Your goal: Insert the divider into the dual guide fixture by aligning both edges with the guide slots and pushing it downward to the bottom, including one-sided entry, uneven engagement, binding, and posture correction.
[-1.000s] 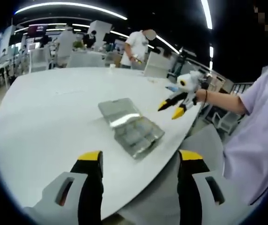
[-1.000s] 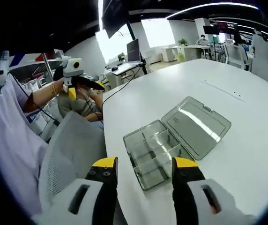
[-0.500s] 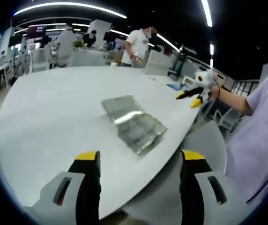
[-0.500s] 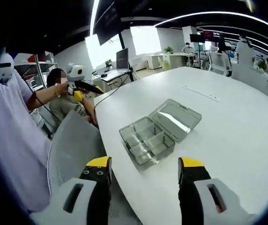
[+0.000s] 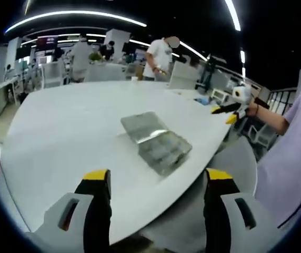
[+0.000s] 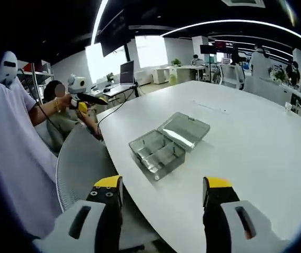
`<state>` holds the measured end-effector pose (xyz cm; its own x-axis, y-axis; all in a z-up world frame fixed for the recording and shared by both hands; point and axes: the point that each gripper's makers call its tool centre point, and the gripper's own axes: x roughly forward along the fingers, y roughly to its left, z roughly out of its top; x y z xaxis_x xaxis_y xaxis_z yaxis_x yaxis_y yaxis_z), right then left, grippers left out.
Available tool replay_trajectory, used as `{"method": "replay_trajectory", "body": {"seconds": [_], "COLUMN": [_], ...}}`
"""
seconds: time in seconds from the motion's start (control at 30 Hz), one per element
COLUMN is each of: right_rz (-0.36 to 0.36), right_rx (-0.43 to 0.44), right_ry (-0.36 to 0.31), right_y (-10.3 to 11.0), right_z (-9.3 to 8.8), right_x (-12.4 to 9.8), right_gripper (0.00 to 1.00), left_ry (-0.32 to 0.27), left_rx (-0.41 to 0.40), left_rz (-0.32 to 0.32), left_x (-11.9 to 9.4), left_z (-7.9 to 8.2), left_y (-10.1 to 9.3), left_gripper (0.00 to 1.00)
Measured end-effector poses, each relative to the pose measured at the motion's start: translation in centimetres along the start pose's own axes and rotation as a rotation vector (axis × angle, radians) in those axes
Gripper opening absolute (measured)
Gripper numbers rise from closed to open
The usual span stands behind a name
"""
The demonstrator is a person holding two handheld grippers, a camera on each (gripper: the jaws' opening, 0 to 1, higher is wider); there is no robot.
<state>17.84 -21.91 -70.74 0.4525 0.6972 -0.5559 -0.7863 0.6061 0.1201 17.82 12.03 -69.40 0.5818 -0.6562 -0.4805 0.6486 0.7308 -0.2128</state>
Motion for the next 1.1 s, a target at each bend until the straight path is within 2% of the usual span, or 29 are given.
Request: {"method": "replay_trajectory", "body": {"seconds": [0.03,0.2,0.23,0.3,0.53,0.67,1.0,1.1], "right_rz": [-0.019,-0.033,-0.035,-0.036,-0.053,-0.048,-0.021,-0.019], "right_rx": [-0.008,0.043,0.043,0.047,0.076,0.073,0.098,0.108], "right_ry": [0.019,0.019,0.022,0.026,0.012,0.049,0.082,0.076], "right_y": [-0.3,-0.6,-0.6,-0.6,-1.3,-1.4,-1.1,-1.0], "right_z": [-0.5,-1.6,-1.7,-1.8,-1.8,-2.6,-3.0,-3.0], "right_x": [-0.1,0.2,0.1,0.0,-0.7,-0.7,-1.1,-1.2], "right_gripper": [0.59,0.59,0.59,0.59,0.62,0.61,0.56,0.6], "left_ry": [0.029,0.074,0.097,0.112,0.038,0.066,0.035,0.039], "left_rx": [0.015,0.012,0.008,0.034,0.016,0.019,-0.008,-0.014], "left_rz": [0.013,0.048,0.076,0.084,0.074,0.082,0.063,0.061], "left_x": [0.2,1.1,1.1,1.1,0.3,0.3,0.0,0.0], "left_z": [-0.5,-2.0,-2.5,-2.7,-0.5,-1.1,-1.0,-1.2], "left_y": [0.1,0.9,1.4,1.7,2.2,2.5,1.9,1.8], "left_gripper": [0.71,0.72,0.72,0.73,0.74,0.74,0.75,0.77]}}
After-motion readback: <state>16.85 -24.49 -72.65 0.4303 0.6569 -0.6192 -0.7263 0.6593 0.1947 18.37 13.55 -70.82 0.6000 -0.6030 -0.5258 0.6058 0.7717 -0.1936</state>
